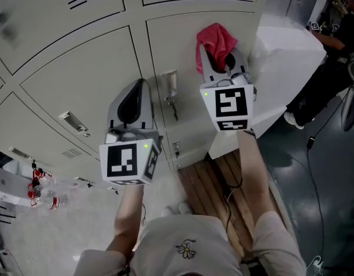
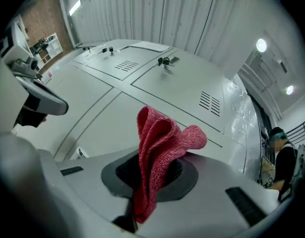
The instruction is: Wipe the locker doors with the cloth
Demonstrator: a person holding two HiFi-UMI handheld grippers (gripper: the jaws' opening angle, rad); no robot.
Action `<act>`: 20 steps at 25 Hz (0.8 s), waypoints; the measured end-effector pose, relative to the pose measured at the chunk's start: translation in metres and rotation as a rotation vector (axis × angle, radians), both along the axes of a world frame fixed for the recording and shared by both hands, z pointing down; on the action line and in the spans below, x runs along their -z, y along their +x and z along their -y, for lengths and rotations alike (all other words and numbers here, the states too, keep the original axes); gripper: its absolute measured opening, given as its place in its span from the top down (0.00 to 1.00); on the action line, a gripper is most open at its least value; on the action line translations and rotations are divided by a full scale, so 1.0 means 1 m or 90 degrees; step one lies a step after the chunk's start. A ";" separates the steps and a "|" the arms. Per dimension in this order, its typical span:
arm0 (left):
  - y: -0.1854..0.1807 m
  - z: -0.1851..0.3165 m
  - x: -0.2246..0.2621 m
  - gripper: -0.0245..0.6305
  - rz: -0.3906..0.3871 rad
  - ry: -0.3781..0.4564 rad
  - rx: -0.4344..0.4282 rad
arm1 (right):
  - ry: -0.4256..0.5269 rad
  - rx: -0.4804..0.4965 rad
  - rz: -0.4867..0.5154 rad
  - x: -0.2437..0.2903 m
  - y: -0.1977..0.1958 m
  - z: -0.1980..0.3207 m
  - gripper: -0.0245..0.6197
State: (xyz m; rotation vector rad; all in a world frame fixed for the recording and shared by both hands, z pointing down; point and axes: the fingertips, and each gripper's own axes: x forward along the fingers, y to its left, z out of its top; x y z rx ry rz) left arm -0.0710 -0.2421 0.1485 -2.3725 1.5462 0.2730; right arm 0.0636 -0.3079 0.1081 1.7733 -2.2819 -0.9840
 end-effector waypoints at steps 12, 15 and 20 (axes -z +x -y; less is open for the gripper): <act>0.011 0.000 -0.002 0.94 0.001 -0.003 -0.013 | -0.019 -0.149 0.009 -0.003 0.094 0.028 0.91; 0.011 -0.001 -0.002 0.94 0.000 -0.002 -0.013 | -0.029 -0.182 0.018 -0.003 0.113 0.033 0.91; 0.011 -0.003 -0.001 0.94 -0.001 0.000 -0.012 | -0.033 -0.215 0.023 -0.004 0.131 0.039 0.91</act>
